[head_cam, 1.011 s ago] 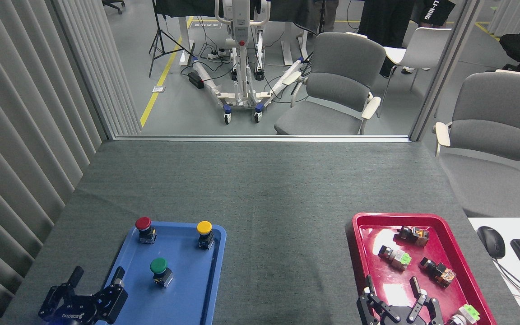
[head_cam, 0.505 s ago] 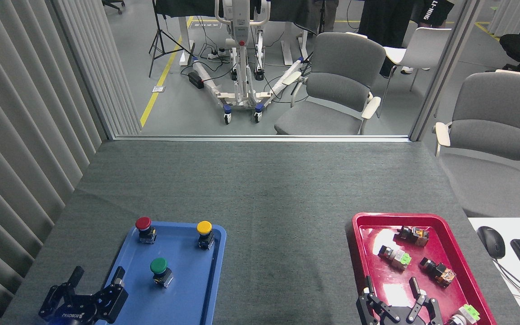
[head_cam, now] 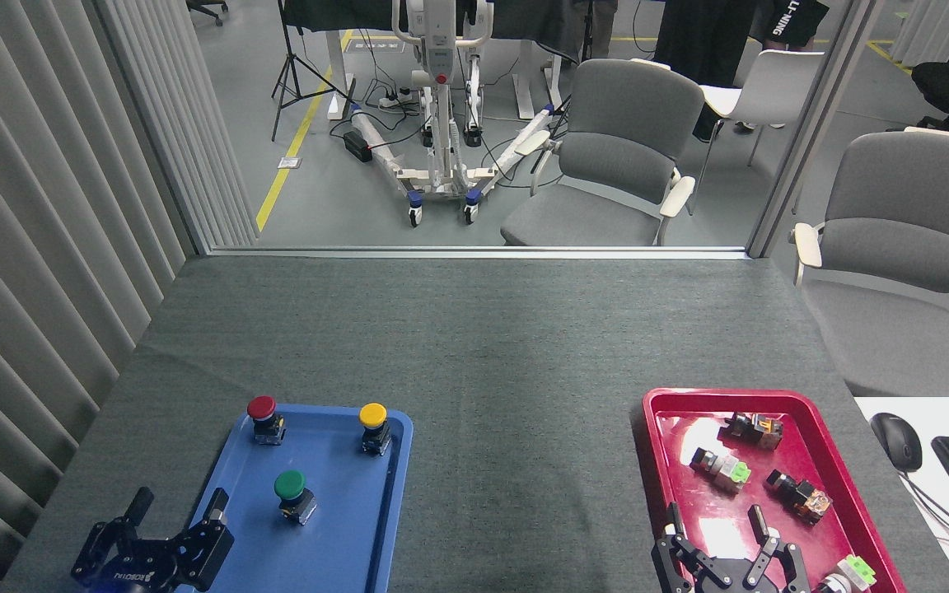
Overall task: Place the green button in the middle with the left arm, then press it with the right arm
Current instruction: 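Reach the left gripper to the green button and grasp it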
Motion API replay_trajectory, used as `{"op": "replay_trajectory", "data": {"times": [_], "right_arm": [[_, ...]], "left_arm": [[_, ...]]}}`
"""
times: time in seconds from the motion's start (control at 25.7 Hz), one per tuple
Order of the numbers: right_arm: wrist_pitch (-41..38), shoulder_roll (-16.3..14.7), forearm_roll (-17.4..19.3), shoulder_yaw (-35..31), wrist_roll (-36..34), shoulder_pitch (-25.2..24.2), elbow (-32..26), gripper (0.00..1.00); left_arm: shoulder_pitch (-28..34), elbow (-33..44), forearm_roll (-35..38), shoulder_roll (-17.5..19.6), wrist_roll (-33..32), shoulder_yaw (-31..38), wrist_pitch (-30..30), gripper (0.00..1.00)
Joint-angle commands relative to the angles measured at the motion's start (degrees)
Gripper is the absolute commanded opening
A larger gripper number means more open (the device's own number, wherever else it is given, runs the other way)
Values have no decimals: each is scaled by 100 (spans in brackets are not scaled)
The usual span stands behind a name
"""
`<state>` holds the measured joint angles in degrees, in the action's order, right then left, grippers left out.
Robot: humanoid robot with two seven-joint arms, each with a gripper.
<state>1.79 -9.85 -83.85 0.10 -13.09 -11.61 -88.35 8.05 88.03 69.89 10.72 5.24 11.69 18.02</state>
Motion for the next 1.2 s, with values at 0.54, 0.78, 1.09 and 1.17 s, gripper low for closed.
{"op": "replay_trajectory", "data": {"times": [0.54, 0.78, 1.09, 1.17], "right_arm": [[-153, 27, 9, -46, -10, -8, 2, 100], [-372, 98, 26, -63, 8, -35, -6, 100], [-320, 212, 9, -54, -1, -26, -41, 100], [-311, 238, -9, -54, -1, -17, -77, 100]], "left_arm": [[-665, -1139, 1361, 27, 12, -879, 360, 97], [-1034, -1666, 1405, 18, 21, -1028, 343, 97], [-1201, -1868, 1405, -9, 56, -1055, 360, 92], [-1253, -1947, 1396, -9, 56, -1107, 360, 89]]}}
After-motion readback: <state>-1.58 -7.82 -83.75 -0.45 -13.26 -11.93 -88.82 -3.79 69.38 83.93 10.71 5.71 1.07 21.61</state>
